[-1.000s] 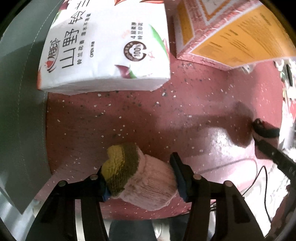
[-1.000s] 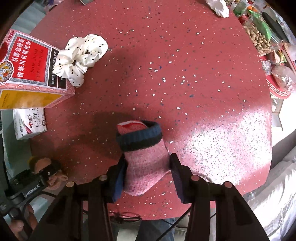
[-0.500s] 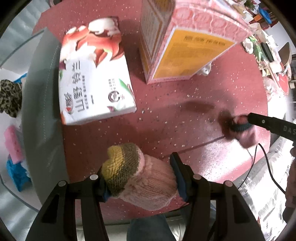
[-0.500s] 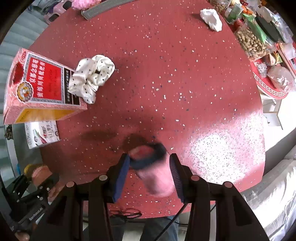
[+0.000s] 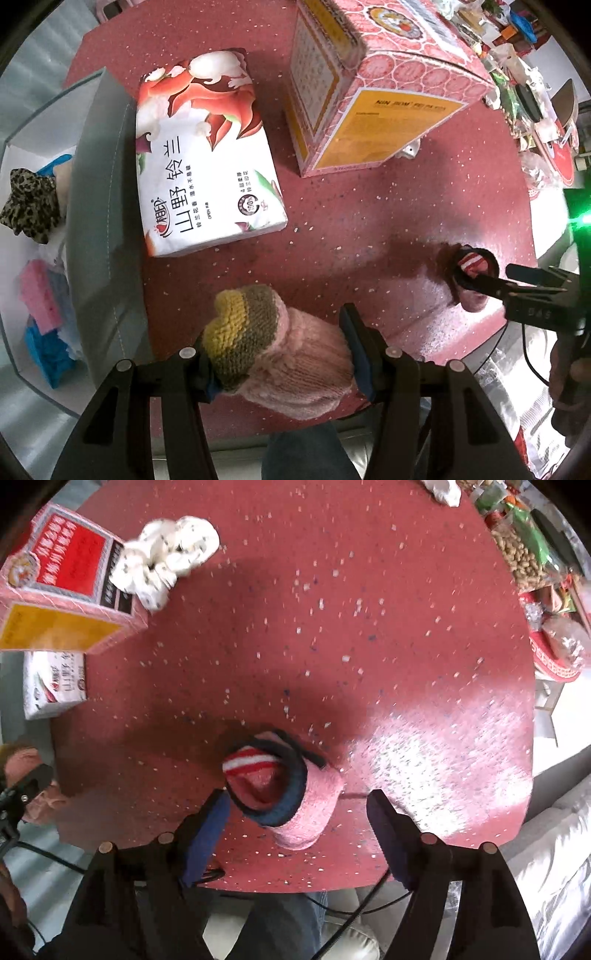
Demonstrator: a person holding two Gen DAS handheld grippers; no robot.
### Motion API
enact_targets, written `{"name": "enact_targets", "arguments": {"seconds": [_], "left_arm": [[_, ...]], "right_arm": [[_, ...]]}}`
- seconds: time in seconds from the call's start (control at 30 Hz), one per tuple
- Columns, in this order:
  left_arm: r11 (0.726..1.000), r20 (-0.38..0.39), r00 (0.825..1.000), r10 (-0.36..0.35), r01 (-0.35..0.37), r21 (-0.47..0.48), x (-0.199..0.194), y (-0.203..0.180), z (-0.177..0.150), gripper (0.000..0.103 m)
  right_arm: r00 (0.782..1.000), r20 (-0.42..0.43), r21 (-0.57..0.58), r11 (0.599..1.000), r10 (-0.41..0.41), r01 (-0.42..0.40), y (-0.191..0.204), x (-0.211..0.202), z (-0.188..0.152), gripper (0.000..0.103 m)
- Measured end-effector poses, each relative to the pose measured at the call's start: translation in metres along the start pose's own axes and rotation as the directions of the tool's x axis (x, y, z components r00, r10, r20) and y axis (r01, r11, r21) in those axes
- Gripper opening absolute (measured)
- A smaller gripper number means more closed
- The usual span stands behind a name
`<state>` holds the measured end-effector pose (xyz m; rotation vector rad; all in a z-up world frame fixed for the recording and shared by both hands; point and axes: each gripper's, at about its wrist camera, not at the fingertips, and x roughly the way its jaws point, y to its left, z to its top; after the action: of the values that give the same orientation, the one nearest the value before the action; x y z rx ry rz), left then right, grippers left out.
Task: Organize soft objects
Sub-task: 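Lift and carry the knitted hat with the left tool while the right tool carries the sock to the box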
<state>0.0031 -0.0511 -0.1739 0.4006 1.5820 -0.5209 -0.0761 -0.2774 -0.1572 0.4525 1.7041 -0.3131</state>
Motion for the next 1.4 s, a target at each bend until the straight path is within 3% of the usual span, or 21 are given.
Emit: {"name": "enact_targets", "arguments": {"seconds": [0.1,0.17,0.2,0.27,0.4,0.53,0.77,1.1,1.4], "left_arm": [[1.000,-0.002,1.000,0.013,-0.013,0.017,-0.003,0.003,-0.002,0.059],[1.000,-0.003,1.000,0.016,-0.016,0.024,-0.002,0.000,0.001,0.059],[1.000,-0.002,1.000,0.017,-0.017,0.025,0.001,-0.002,0.000,0.059],[1.000,-0.002,1.000,0.014,-0.014,0.022,-0.001,-0.001,0.001,0.059],[1.000,0.013,1.000,0.005,-0.005,0.008,-0.009,0.003,0.004,0.059],[1.000,0.046,0.999,-0.003,0.003,0.006,-0.024,0.004,0.009,0.059],[1.000,0.091,0.996,-0.010,0.009,0.011,-0.043,0.004,0.008,0.059],[1.000,0.136,0.991,-0.012,0.013,-0.009,-0.056,0.021,0.008,0.059],[0.998,0.198,0.980,-0.030,0.041,-0.052,-0.077,0.046,0.018,0.059]], "right_arm": [[0.999,-0.042,0.025,1.000,0.011,-0.010,0.003,0.018,0.001,0.073],[0.998,-0.064,0.037,0.999,-0.009,0.012,0.006,0.024,0.001,0.038],[0.997,-0.071,0.046,0.999,-0.015,0.018,0.007,0.025,0.000,0.037],[0.998,-0.056,0.058,0.998,0.013,-0.010,0.008,0.018,0.000,0.023],[0.997,0.021,0.063,0.996,0.068,-0.069,0.005,-0.015,0.013,0.023],[0.983,0.128,0.076,0.987,0.132,-0.142,0.006,-0.060,0.040,0.023],[0.953,0.251,0.036,0.982,0.170,-0.184,0.026,-0.123,0.084,0.023],[0.918,0.335,-0.075,0.978,0.211,-0.197,0.090,-0.169,0.109,0.023],[0.919,0.343,-0.136,0.979,0.193,-0.154,0.128,-0.183,0.116,0.023]]}}
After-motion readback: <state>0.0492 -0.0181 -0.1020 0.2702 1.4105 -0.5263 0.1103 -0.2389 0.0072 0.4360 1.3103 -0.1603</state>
